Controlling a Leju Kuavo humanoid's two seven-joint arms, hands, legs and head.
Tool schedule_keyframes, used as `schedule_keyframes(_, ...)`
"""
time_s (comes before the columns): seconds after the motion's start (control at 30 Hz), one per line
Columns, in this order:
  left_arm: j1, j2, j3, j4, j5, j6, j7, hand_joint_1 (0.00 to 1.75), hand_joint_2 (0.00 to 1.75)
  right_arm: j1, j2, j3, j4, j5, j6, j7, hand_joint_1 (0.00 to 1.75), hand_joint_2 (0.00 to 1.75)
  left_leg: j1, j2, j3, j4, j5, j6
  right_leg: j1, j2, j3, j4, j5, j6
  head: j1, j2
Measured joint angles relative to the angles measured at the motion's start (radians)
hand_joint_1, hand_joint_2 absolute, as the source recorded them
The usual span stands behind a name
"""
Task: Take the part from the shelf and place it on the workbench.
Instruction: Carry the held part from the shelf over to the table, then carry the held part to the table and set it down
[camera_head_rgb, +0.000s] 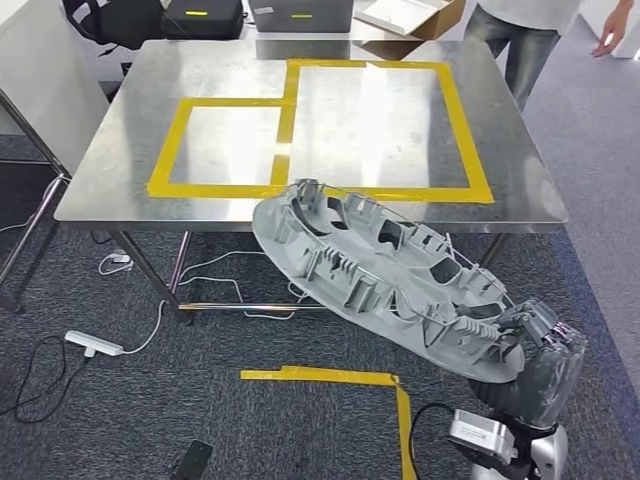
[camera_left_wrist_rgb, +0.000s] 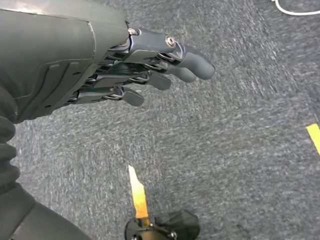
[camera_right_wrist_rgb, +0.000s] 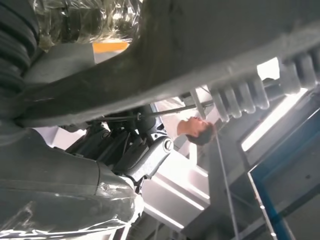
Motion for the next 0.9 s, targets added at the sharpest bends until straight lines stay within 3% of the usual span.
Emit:
schedule_keyframes(0.07,-0.002,0.0,-0.005,0.0,-0.008,-0.013,-0.006,0.0,1.75,-0.005,0.0,0.001,0.001,-0.006,0.0,-0.006,1.75,1.75,0.003,0.002,0.001,-0.004,0.003,0.01,-0.002,-0.004,-0.041,0.084,-0.05,0.008,0.004,0.0)
schedule_keyframes(0.13,-0.003,0.002,-0.012,0.0,-0.015,-0.019,-0.007,0.0,1.75,-0.016,0.0,0.002,0.006,-0.012,0.002,-0.012,1.75,1.75,0.001,0.003,0.0,-0.004,0.003,0.014,-0.003,-0.005,-0.104,0.222,-0.109,0.013,0.007,0.0)
schedule_keyframes(0.17,-0.003,0.002,-0.016,0.0,-0.018,-0.02,-0.007,0.0,1.75,-0.023,0.0,0.002,0.008,-0.015,0.002,-0.015,1.75,1.75,0.001,0.004,0.0,-0.004,0.003,0.015,-0.003,-0.005,-0.126,0.267,-0.119,0.015,0.007,0.0)
schedule_keyframes(0.2,-0.003,0.003,-0.019,0.0,-0.02,-0.02,-0.006,0.0,1.75,-0.03,0.0,0.002,0.011,-0.017,0.003,-0.017,1.75,1.75,0.0,0.005,0.001,-0.004,0.003,0.015,-0.003,-0.006,-0.131,0.275,-0.11,0.016,0.007,0.0)
schedule_keyframes(0.23,-0.004,0.003,-0.021,0.0,-0.021,-0.021,-0.005,0.0,1.75,-0.037,0.0,0.003,0.013,-0.019,0.004,-0.018,1.75,1.75,0.0,0.005,0.002,-0.004,0.002,0.014,-0.003,-0.006,-0.114,0.24,-0.081,0.015,0.007,0.0)
schedule_keyframes(0.3,-0.006,0.003,-0.024,0.0,-0.022,-0.021,-0.004,0.0,1.75,-0.052,0.0,0.005,0.015,-0.02,0.005,-0.019,1.75,1.75,-0.001,0.004,0.005,-0.003,0.001,0.011,-0.002,-0.012,-0.046,0.103,-0.015,0.011,0.007,0.0)
schedule_keyframes(0.37,-0.007,0.003,-0.026,0.0,-0.022,-0.021,-0.003,0.0,1.75,-0.063,0.0,0.007,0.016,-0.02,0.007,-0.021,1.75,1.75,-0.006,0.004,0.003,0.001,-0.001,0.003,0.0,-0.017,0.003,0.008,0.008,0.004,0.006,0.0)
schedule_keyframes(0.47,-0.008,0.004,-0.027,0.0,-0.022,-0.021,-0.002,0.0,1.75,-0.067,0.0,0.009,0.017,-0.021,0.008,-0.021,1.75,1.75,-0.007,0.005,-0.001,0.003,0.0,-0.012,0.0,-0.015,0.01,-0.007,0.007,-0.011,0.002,0.0)
schedule_keyframes(0.57,-0.01,0.004,-0.027,0.0,-0.022,-0.021,-0.001,0.0,1.75,-0.07,0.0,0.009,0.018,-0.02,0.009,-0.021,1.75,1.75,-0.004,0.004,-0.02,0.051,-0.039,-0.027,-0.005,-0.015,0.014,-0.012,0.009,-0.028,-0.004,0.0)
schedule_keyframes(0.7,-0.009,0.005,-0.027,0.0,-0.022,-0.021,0.0,0.0,1.75,-0.071,0.0,0.013,0.02,-0.021,0.009,-0.021,1.75,1.75,-0.001,0.004,-0.12,0.26,-0.126,-0.035,-0.002,-0.014,0.015,-0.012,0.007,-0.036,-0.007,0.0)
schedule_keyframes(0.73,-0.008,0.005,-0.028,0.0,-0.022,-0.021,0.001,0.0,1.75,-0.071,0.0,0.014,0.022,-0.021,0.011,-0.021,1.75,1.75,-0.001,0.004,-0.133,0.281,-0.121,-0.034,-0.002,-0.012,0.016,-0.011,0.007,-0.036,-0.008,0.0)
schedule_keyframes(0.77,-0.008,0.005,-0.028,0.0,-0.022,-0.021,0.001,0.0,1.75,-0.073,0.0,0.015,0.025,-0.021,0.014,-0.021,1.75,1.75,-0.001,0.004,-0.127,0.264,-0.096,-0.032,-0.001,-0.011,0.018,-0.011,0.006,-0.037,-0.007,0.0)
schedule_keyframes(0.83,-0.009,0.006,-0.028,0.0,-0.023,-0.021,0.003,0.0,1.75,-0.082,0.0,0.019,0.029,-0.021,0.024,-0.021,1.75,1.75,-0.003,0.002,-0.078,0.148,-0.021,-0.02,0.001,-0.006,0.021,-0.011,0.005,-0.036,-0.008,0.0)
schedule_keyframes(0.9,-0.013,0.008,-0.029,0.0,-0.025,-0.022,0.004,0.0,1.75,-0.101,0.0,0.025,0.035,-0.021,0.034,-0.022,1.75,1.75,-0.007,0.001,-0.032,0.043,0.017,-0.008,0.005,-0.003,0.018,-0.009,0.003,-0.031,-0.007,0.0)
